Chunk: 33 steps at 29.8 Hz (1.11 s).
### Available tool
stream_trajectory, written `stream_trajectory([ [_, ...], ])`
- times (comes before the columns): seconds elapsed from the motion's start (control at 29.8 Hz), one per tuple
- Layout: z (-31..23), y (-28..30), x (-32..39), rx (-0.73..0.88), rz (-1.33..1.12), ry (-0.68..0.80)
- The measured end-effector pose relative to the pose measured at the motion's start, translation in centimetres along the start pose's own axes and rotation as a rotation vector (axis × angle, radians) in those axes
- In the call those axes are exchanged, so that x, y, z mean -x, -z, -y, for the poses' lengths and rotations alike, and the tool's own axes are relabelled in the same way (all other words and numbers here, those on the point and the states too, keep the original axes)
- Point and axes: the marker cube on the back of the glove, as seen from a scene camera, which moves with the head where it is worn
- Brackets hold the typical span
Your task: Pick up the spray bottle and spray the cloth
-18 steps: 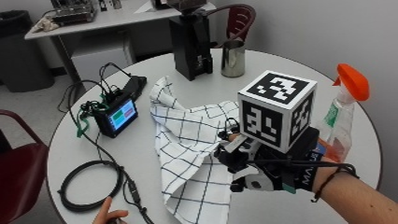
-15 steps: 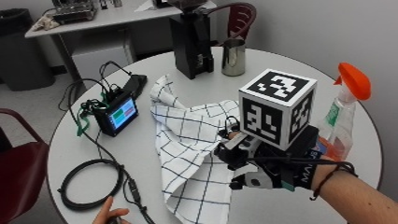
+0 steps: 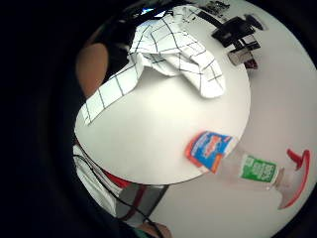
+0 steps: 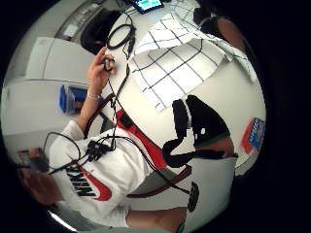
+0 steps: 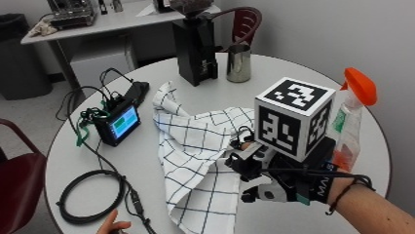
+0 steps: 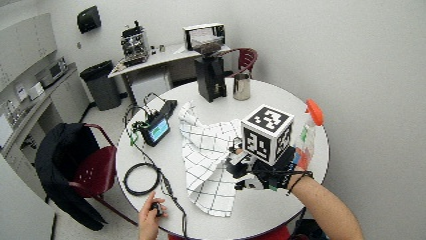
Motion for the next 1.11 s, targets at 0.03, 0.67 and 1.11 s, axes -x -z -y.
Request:
stream_trajectory([
  [0.03, 0.3, -0.3, 0.3, -0.002, 0.000, 0.006],
  [0.67, -2.5, -4.4, -3.0, -0.418, 0.377, -0.209],
  [1.11, 3.3, -10.0, -10.8, -0.500, 0.893, -0.375],
])
